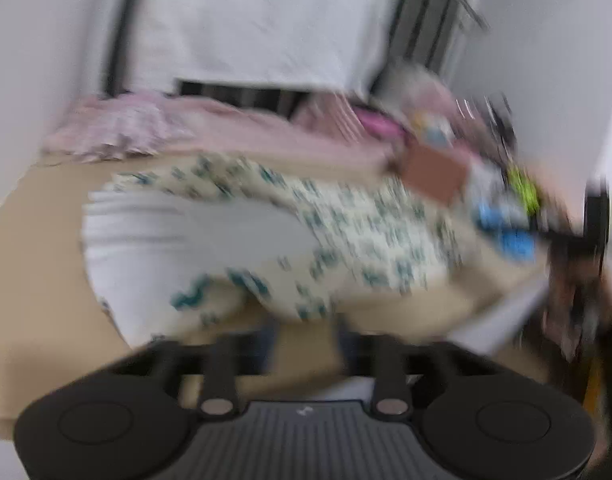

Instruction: Fold clothes

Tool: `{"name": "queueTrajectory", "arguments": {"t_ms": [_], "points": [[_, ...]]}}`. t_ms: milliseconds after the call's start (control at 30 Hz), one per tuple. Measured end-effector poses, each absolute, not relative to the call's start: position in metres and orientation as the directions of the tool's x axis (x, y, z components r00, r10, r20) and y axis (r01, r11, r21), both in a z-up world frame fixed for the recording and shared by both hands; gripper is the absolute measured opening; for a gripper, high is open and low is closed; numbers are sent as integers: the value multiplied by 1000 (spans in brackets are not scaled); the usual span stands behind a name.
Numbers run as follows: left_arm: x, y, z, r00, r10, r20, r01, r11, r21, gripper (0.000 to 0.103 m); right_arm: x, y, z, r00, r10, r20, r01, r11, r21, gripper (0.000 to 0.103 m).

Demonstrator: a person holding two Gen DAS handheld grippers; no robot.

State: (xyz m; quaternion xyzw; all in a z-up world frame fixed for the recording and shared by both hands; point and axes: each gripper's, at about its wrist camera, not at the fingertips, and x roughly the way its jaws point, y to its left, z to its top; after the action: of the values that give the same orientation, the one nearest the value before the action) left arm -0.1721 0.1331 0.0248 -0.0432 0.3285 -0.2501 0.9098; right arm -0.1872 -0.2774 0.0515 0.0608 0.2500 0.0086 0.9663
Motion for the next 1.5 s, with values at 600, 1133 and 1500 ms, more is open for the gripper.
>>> {"name": "queueTrajectory", "arguments": {"t_ms": [600,1133,1500], "points": [[-142,181,17,627,-598,-499,82,688,-721,69,-153,-215,2,814,101,-573,-87,995,52,42],[-124,196,-7,899,-273,-343,-78,670,-739,0,-153,-211,2,813,97,-574,-97,995,31,47],[-168,180,30,938,3,-346,-163,886,-434,26,-154,-209,3,812,97,-575,-90,995,41,47]]}}
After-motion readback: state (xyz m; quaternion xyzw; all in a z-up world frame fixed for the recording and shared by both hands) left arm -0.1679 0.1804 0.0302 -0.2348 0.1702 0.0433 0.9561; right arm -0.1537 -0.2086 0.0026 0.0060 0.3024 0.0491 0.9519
